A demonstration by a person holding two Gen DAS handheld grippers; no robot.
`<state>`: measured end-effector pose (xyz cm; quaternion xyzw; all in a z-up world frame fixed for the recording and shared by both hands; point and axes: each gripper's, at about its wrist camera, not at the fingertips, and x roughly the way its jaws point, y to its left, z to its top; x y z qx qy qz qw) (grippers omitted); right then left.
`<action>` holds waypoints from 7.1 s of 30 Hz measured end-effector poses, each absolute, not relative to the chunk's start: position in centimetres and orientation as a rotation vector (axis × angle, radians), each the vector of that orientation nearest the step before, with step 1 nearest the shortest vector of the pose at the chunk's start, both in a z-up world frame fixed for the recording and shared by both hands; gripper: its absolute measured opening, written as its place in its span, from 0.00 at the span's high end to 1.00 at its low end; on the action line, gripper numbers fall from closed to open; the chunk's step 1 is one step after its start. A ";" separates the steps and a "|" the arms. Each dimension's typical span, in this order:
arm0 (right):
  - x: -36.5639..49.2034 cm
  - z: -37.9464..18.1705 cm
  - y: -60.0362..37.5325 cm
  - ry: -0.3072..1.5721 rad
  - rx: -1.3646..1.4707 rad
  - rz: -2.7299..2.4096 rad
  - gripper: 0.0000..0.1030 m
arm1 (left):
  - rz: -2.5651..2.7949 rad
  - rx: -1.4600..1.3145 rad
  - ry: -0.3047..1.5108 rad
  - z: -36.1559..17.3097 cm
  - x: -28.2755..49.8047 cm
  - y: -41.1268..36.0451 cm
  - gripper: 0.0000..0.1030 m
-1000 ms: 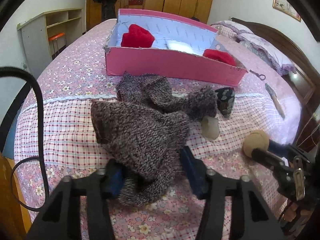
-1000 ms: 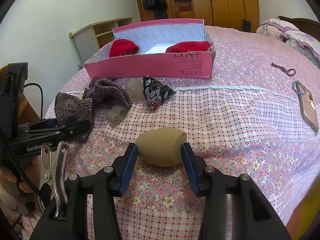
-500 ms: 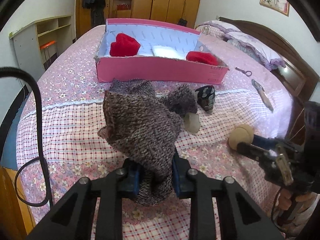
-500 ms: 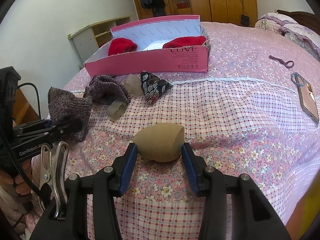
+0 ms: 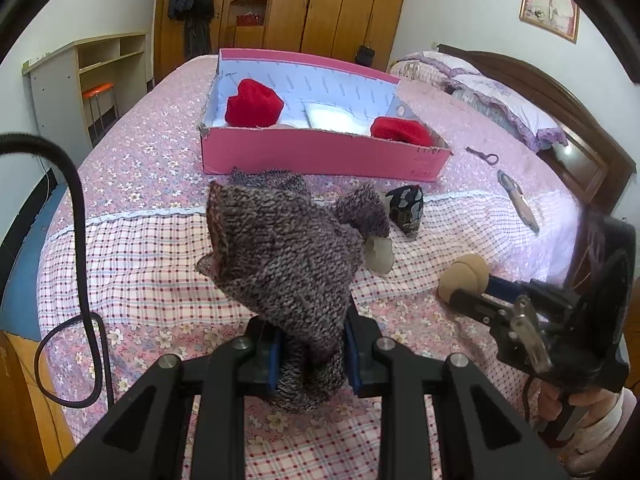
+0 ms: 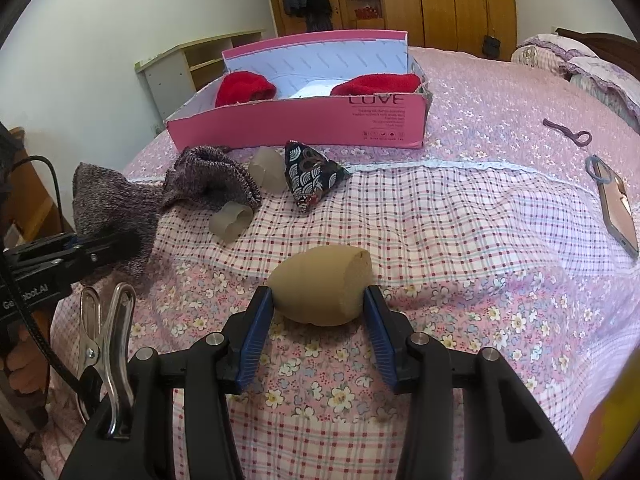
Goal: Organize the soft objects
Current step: 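Lift the grey scarf with the left gripper while the right grips the beige egg sponge, then carry the grey scarf and beige sponge over the pink box with both grippers, then open both grippers to drop the scarf and sponge into the box, then withdraw both grippers from the box toward the remaining items on the bed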
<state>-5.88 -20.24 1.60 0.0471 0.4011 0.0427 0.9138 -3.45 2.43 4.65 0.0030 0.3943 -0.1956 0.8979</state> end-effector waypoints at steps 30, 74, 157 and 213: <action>-5.8 4.5 -20.9 0.758 0.098 0.120 0.66 | -0.378 -0.043 0.750 8.6 -2.2 3.6 0.75; 1.4 10.7 -22.8 0.729 0.011 0.174 0.65 | -0.399 -0.014 0.773 12.1 13.4 -0.5 0.75; 15.8 9.0 -25.0 0.779 0.040 0.102 0.46 | -0.317 0.059 0.844 5.9 18.5 -5.7 0.35; -0.2 9.2 -23.2 0.724 0.172 0.142 0.44 | -0.284 0.013 0.766 10.3 4.9 0.5 0.27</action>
